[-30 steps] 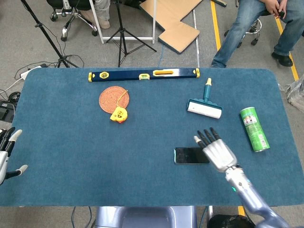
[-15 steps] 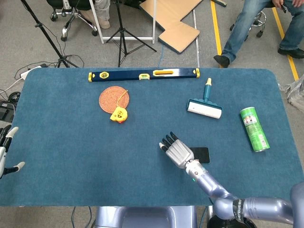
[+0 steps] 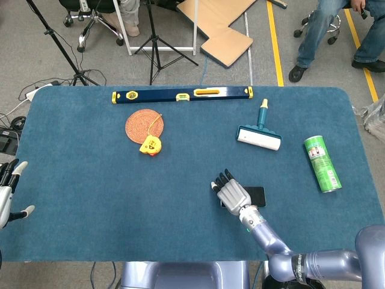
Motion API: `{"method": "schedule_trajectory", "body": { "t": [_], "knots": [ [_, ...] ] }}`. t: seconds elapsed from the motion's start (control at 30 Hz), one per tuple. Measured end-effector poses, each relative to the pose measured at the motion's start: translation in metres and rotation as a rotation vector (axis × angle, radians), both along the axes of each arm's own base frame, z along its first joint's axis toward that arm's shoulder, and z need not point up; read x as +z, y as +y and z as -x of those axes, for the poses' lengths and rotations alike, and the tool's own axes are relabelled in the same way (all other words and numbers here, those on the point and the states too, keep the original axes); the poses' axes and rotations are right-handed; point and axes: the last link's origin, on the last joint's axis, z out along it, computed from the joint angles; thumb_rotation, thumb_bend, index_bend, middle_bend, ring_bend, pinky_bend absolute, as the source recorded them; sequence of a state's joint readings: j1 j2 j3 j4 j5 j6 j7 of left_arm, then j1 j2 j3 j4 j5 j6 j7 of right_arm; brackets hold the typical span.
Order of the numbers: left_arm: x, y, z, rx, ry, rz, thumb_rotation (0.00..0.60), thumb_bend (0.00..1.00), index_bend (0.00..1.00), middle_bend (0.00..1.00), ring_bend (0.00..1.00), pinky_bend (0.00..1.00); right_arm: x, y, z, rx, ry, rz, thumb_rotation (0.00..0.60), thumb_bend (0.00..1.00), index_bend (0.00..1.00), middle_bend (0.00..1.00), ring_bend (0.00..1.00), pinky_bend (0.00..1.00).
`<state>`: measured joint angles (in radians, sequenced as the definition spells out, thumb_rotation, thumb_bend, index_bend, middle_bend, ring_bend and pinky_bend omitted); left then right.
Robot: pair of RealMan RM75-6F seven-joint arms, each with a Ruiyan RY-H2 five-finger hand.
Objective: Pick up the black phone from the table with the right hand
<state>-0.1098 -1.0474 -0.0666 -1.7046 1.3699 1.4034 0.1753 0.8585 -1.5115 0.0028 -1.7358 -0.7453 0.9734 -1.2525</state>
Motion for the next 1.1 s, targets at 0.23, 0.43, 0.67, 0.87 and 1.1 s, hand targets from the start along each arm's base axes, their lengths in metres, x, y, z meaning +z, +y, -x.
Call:
{"method": "schedule_trajectory", "body": {
  "t": [0.23,0.43,0.67,0.87,1.1],
  "knots": [
    [0.0,0.0,-0.001,-0.003,-0.005,-0.001,0.6,0.0,0.0,0.0,0.0,0.0,0.005,0.002,0.016,-0.028,-0.014,0.015,0.6,0.0,0.18,0.18,0.0,0.0],
    [0.0,-0.001,-0.002,-0.008,-0.002,0.003,0.6,0.0,0.0,0.0,0.0,0.0,0.005,0.003,0.027,-0.027,-0.036,0.023,0.6,0.0,0.24,0.25,0.0,0.0],
    [-0.002,-0.002,-0.003,-0.01,0.0,0.005,0.6,0.0,0.0,0.0,0.0,0.0,-0.001,0.002,0.03,0.012,-0.086,0.031,0.6,0.0,0.33,0.37,0.01,0.0],
    [-0.002,-0.002,-0.003,-0.01,-0.001,0.005,0.6,0.0,0.0,0.0,0.0,0.0,-0.007,0.003,0.032,0.02,-0.143,0.031,0.6,0.1,0.39,0.43,0.07,0.0],
    [0.0,-0.002,-0.003,-0.013,-0.007,0.004,0.6,0.0,0.0,0.0,0.0,0.0,-0.002,0.001,0.026,-0.012,-0.3,0.054,0.6,0.11,0.4,0.43,0.09,0.0]
  ]
}}
